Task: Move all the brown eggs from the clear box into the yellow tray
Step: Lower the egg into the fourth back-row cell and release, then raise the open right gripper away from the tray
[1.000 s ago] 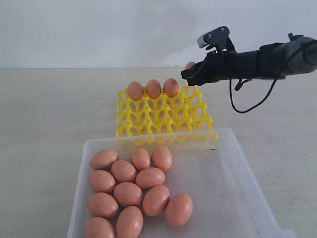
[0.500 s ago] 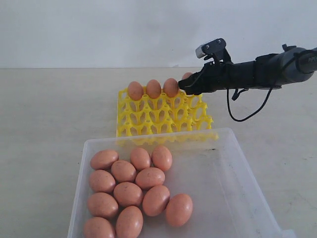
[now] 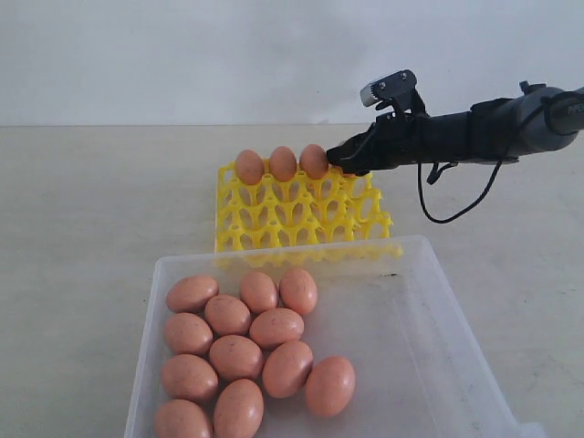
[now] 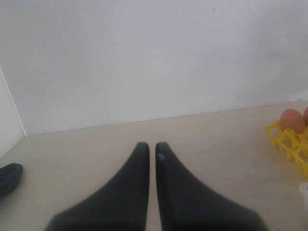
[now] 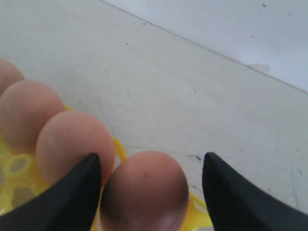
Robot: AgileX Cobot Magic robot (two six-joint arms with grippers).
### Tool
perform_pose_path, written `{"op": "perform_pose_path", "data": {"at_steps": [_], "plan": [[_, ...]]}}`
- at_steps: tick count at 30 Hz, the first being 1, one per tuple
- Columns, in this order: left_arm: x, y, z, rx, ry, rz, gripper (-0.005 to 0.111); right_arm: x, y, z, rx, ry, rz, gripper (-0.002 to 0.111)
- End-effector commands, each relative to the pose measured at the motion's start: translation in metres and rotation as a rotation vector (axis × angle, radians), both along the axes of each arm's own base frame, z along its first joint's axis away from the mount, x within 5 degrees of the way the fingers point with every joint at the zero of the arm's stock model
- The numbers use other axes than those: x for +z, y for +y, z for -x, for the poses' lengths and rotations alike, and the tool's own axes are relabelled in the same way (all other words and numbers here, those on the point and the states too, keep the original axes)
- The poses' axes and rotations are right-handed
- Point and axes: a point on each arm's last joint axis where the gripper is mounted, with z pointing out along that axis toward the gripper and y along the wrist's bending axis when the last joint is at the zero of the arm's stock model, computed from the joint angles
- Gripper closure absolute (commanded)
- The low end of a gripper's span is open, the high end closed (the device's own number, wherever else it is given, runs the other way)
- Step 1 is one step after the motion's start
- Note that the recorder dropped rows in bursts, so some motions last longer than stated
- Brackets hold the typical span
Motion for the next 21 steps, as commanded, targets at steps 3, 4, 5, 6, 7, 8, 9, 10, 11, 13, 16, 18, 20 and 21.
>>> {"op": "perform_pose_path", "data": {"at_steps": [3, 4, 5, 6, 7, 8, 9, 10, 11, 13, 16, 18, 20, 21], "plan": [[-0.001, 0.000, 0.000, -0.006, -0.003, 0.000, 0.103, 0.004, -0.001, -0.001, -0.003, -0.006, -0.015, 0.050], [-0.001, 0.000, 0.000, -0.006, -0.003, 0.000, 0.103, 0.005, -0.001, -0.001, -0.003, -0.008, -0.015, 0.050], [-0.001, 0.000, 0.000, -0.006, -0.003, 0.000, 0.103, 0.009, 0.000, -0.001, -0.001, -0.017, -0.017, 0.050], [-0.001, 0.000, 0.000, -0.006, -0.003, 0.000, 0.103, 0.013, -0.001, -0.001, -0.001, -0.027, -0.013, 0.050], [-0.001, 0.000, 0.000, -0.006, -0.003, 0.000, 0.103, 0.020, -0.001, -0.001, -0.002, -0.041, -0.010, 0.050], [-0.001, 0.000, 0.000, -0.006, -0.003, 0.000, 0.103, 0.026, -0.001, -0.001, -0.002, -0.053, -0.011, 0.050], [-0.001, 0.000, 0.000, -0.006, -0.003, 0.000, 0.103, 0.035, -0.001, -0.001, -0.002, -0.071, -0.011, 0.050], [-0.001, 0.000, 0.000, -0.006, -0.003, 0.000, 0.103, 0.045, -0.001, 0.000, -0.003, -0.088, -0.013, 0.050], [-0.001, 0.000, 0.000, -0.006, -0.003, 0.000, 0.103, 0.053, -0.001, 0.000, -0.011, -0.094, -0.027, 0.050], [-0.001, 0.000, 0.000, -0.006, -0.003, 0.000, 0.103, 0.073, 0.000, 0.004, -0.044, -0.054, -0.104, 0.052], [-0.001, 0.000, 0.000, -0.006, -0.003, 0.000, 0.103, 0.094, 0.002, 0.015, 0.013, 0.007, -0.072, 0.070], [-0.001, 0.000, 0.000, -0.006, -0.003, 0.000, 0.103, 0.103, 0.002, 0.023, 0.059, 0.036, 0.005, 0.094], [-0.001, 0.000, 0.000, -0.006, -0.003, 0.000, 0.103, 0.110, 0.000, 0.031, 0.077, 0.080, 0.080, 0.108], [-0.001, 0.000, 0.000, -0.006, -0.003, 0.000, 0.103, 0.114, -0.002, 0.034, 0.060, 0.116, 0.096, 0.108]]}}
